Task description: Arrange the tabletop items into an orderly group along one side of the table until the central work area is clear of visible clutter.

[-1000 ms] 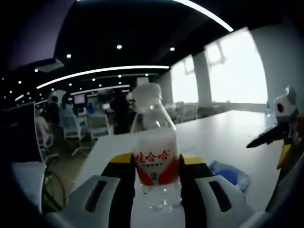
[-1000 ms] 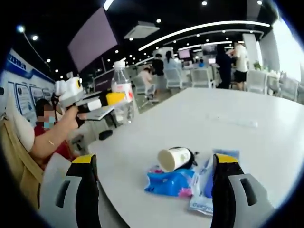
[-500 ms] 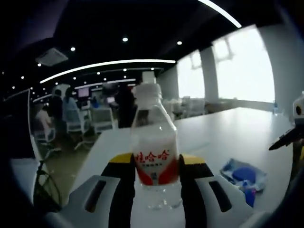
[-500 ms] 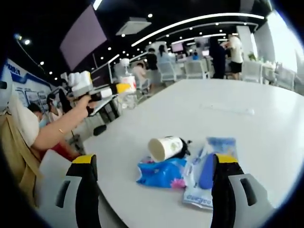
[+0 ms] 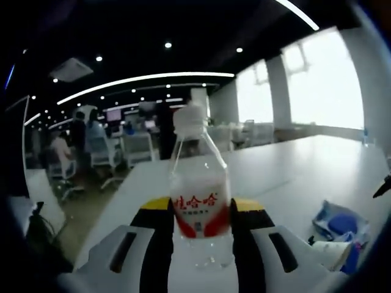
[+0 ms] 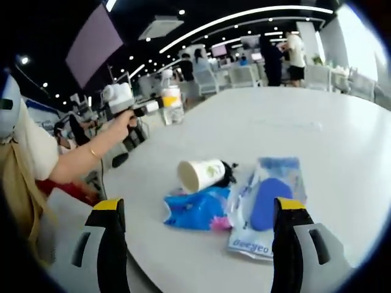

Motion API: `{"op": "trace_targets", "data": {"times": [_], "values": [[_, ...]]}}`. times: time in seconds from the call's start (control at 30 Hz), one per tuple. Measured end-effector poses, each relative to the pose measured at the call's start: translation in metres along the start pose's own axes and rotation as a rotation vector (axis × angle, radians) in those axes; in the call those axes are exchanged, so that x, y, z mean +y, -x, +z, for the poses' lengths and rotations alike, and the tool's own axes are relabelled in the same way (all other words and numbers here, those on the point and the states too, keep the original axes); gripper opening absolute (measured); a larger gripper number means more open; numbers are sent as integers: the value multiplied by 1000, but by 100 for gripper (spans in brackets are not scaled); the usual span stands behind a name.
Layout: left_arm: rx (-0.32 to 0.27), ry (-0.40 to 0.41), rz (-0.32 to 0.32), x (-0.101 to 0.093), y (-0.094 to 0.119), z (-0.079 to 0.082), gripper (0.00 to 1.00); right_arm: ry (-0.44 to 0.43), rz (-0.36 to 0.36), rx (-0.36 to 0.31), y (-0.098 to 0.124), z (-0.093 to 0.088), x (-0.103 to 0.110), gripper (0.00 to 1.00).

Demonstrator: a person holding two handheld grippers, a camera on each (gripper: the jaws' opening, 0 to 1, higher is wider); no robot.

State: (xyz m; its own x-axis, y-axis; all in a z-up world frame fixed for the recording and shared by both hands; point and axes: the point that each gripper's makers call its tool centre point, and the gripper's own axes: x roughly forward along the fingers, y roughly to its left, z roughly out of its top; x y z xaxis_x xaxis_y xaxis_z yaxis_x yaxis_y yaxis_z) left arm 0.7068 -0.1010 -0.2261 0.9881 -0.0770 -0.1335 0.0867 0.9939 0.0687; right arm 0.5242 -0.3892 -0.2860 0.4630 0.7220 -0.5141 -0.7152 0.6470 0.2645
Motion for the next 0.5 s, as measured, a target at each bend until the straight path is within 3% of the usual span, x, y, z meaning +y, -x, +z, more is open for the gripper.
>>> {"op": "trace_targets", "data": {"times": [0.37, 0.43, 0.5], "values": [[20, 6, 130, 15, -31, -30, 34, 9, -35, 22, 5, -6, -8, 99], [41, -41, 149, 16, -36, -38, 34, -4, -28, 32, 4, -8, -9, 99], [39, -31, 152, 17, -41, -43, 34, -9, -27, 37, 4, -9, -10, 99]]}}
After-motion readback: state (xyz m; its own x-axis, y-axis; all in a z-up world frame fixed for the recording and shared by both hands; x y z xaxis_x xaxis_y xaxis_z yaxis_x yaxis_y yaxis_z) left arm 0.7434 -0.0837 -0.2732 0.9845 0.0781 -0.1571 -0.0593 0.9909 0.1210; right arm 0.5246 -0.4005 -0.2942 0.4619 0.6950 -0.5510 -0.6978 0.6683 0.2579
